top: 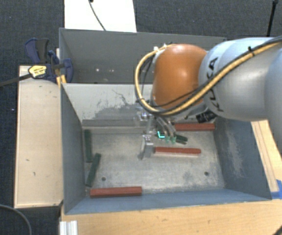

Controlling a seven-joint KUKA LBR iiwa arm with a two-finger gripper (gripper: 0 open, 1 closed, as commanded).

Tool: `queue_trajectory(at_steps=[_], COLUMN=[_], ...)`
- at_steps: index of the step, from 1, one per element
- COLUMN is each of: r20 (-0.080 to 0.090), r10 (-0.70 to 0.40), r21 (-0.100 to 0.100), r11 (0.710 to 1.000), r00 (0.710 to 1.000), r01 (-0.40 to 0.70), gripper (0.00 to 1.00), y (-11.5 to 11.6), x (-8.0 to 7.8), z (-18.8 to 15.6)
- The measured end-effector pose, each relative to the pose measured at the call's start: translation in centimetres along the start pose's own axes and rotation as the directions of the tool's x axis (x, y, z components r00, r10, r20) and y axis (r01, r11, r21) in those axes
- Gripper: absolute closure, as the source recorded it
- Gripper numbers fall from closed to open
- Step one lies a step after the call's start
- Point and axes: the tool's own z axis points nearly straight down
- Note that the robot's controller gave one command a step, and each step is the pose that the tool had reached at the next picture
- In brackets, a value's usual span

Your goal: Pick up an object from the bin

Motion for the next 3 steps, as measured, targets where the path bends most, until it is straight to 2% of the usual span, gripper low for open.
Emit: queue_trajectory(at_steps=[1,2,3], r20=[0.000,0.012,0.007], r10=[-0.267,-0.226,-0.228], r21=[0.002,0.007,0.001], r11=[0.964,0.974,0.974], r00=[0.964,0.974,0.974], r01=[0.267,0.226,0.228], gripper=[0.00,0.00,1.00], y=[-8.1,-16.3,-15.7], x=[2.9,-1.4,-1.2], z=[9.7,8.1,8.2])
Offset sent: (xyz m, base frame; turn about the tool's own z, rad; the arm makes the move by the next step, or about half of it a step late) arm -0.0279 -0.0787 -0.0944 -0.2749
